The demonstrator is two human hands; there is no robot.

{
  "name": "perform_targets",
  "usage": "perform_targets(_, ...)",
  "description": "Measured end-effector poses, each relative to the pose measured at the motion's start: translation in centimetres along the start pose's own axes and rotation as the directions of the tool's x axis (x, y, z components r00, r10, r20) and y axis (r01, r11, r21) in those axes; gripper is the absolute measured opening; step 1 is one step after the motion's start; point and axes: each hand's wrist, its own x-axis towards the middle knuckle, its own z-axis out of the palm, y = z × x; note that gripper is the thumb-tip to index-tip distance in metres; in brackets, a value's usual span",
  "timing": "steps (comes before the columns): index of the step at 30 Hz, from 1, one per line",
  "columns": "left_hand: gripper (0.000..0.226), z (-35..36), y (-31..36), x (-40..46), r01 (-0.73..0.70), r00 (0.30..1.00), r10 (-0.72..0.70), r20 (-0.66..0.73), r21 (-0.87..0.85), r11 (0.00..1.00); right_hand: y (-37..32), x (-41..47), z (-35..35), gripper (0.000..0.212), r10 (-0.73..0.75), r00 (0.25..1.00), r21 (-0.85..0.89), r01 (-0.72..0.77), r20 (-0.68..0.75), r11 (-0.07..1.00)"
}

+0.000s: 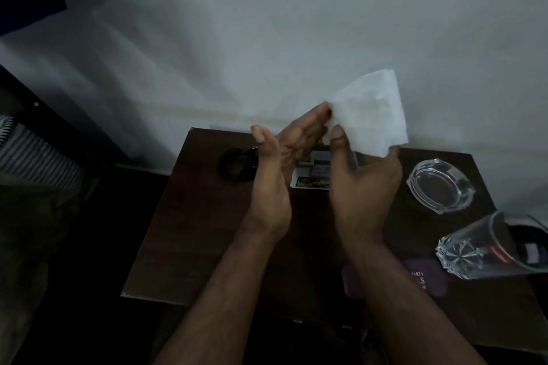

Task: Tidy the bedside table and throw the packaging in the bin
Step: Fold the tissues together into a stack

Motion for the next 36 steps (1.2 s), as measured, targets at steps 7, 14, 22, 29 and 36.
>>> perform_targets(7, 0.100, 0.1, -0.7, 0.9, -0.083, 0.996, 0.084, -0.027, 0.041, 0.996, -0.7, 0.0, 0.6, 0.039, 0.007, 0.995, 0.024, -0.009, 0.104, 1.000)
perform_targets(14, 0.112, -1.0, -0.8, 1.0, -0.107, 0.989, 0.117, -0.087, 0.110, 0.988, -1.7, -0.9, 1.2, 0.029, 0.002, 0.981, 0.054, -0.012, 0.195, 0.998)
perform_targets(22, 0.115, -0.8, -1.2, 0.9, -0.026, 0.996, 0.033, -0.082, 0.076, 0.997, -1.5, -0.8, 1.3, 0.027, -0.074, 0.980, -0.088, 0.091, 0.184, 0.992)
perform_targets(29, 0.106, -0.7, -2.0, 0.9, -0.006, 0.989, 0.031, -0.142, 0.170, 0.985, -0.9, -0.8, 1.5, 0.029, -0.040, 0.956, -0.181, 0.096, 0.291, 0.979)
perform_targets(36, 0.107, -0.8, -2.0, 1.1, -0.029, 0.986, 0.056, -0.155, 0.172, 0.985, -0.6, -0.9, 2.1, 0.015, 0.009, 0.952, -0.205, 0.057, 0.306, 0.977)
